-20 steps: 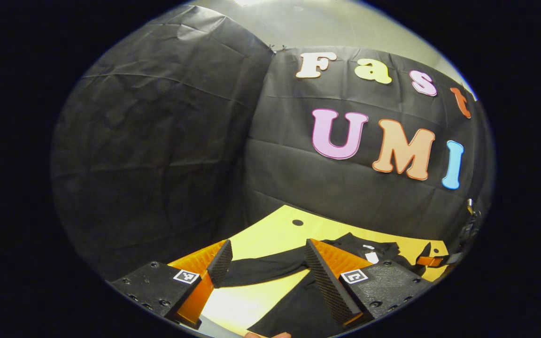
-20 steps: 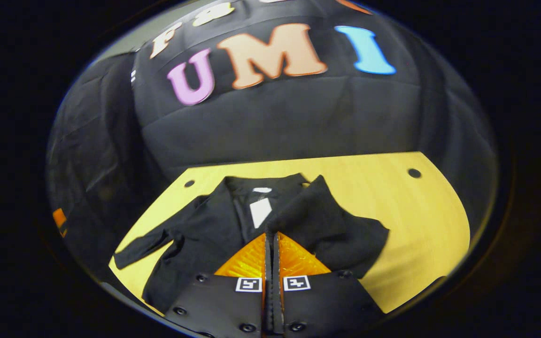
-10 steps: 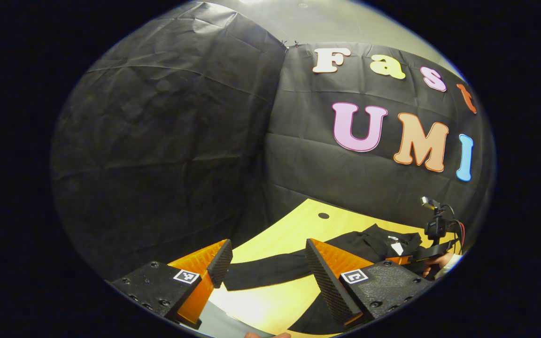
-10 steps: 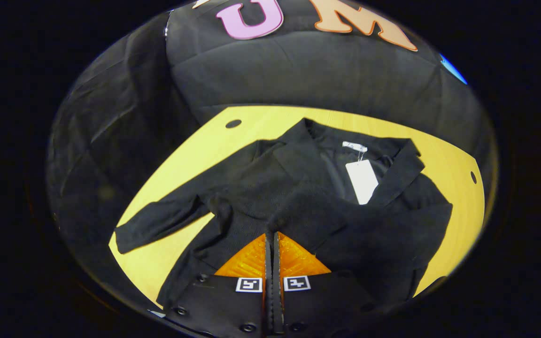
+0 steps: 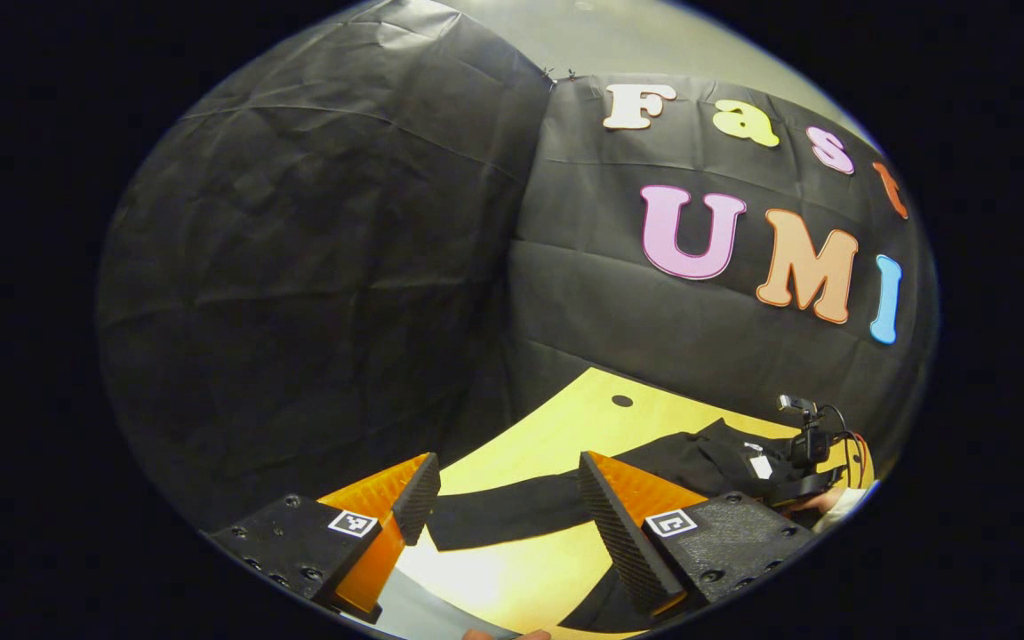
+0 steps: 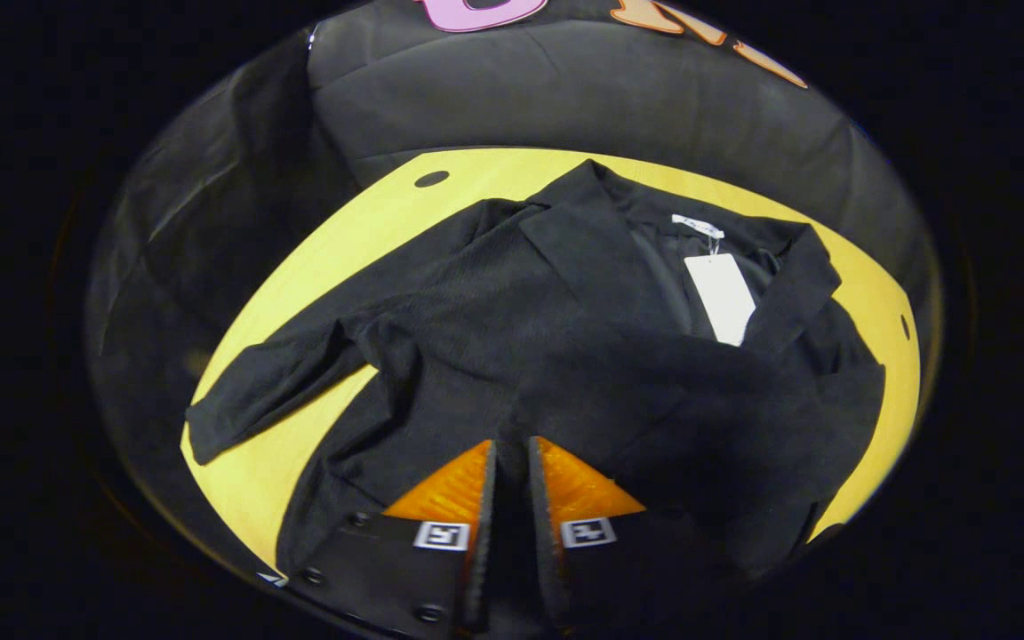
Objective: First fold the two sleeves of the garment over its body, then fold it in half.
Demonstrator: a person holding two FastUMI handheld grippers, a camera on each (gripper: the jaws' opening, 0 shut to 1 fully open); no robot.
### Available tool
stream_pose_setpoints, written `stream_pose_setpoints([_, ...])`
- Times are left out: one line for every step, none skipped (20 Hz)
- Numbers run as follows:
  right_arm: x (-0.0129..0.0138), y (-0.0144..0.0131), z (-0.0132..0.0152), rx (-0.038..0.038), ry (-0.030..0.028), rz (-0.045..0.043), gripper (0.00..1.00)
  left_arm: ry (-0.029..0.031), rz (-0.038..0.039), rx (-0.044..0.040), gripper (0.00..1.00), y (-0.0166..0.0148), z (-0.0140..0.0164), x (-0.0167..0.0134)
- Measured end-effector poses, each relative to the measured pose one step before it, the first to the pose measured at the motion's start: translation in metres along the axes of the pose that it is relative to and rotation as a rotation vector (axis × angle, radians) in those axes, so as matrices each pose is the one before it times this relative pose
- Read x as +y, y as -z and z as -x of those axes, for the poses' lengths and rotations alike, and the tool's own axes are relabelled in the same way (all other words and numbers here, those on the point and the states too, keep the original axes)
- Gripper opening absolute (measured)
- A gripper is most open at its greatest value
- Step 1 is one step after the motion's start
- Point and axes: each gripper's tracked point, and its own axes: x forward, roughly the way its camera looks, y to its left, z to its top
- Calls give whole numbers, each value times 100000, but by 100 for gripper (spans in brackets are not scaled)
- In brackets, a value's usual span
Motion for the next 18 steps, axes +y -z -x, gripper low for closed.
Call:
stream_pose_setpoints([786,-322,-68,-554,-2987,-415,46,86,270,358,93,160,-189,66])
stream_pose_setpoints([362,82,21,-1012,193,1062,67,-129,315,388,93,155,-180,200])
stream_pose_setpoints([62,-58,-248,-1093,1100,2029,87,-80,236,170,93,130,-177,231])
stream_pose_setpoints([108,231,319,-370,723,2245,96,-64,28,198,93,112,-284,86])
stream_pose_setpoints([195,93,166,-464,160,1824,96,61,-213,96,93,371,-339,152])
stream_pose_setpoints([306,-6,335,-1223,202,1784,98,-28,-459,714,93,526,-545,198])
stream_pose_setpoints([235,-368,661,-2550,-260,1945,95,-166,-825,1806,93,939,-598,242])
stream_pose_setpoints([174,-571,1270,-3519,330,1822,95,-545,-1211,2527,93,1174,-795,340])
stream_pose_setpoints([38,-733,1478,-4059,956,1233,95,-314,-1484,3340,93,1314,-912,93])
stream_pose_setpoints([165,-527,1728,-4579,248,212,99,-384,-1040,3217,94,1238,-980,-8])
stream_pose_setpoints([274,-575,1584,-4250,-749,-886,95,-182,-190,2837,94,943,-973,-115])
stream_pose_setpoints([408,-82,1567,-3129,-790,-1048,95,207,595,3039,94,1149,-1082,-60])
stream_pose_setpoints([-253,-162,1741,-2364,26,-498,96,239,497,4532,94,1222,-1207,-20])
stream_pose_setpoints([-610,-249,1576,-2532,1719,494,95,-98,290,5892,94,1806,-1098,-60])
stream_pose_setpoints([-959,-435,1760,-3587,3630,861,99,-496,367,5085,94,1223,-1028,18])
stream_pose_setpoints([-1004,-762,1713,-4677,3458,713,99,-354,92,3291,95,836,-810,-24])
stream_pose_setpoints([-690,-379,1460,-4477,3122,-123,95,-1528,165,1657,96,443,-694,322])
stream_pose_setpoints([-610,-306,1232,-3366,2405,-936,99,-1452,-113,1648,95,479,-719,271])
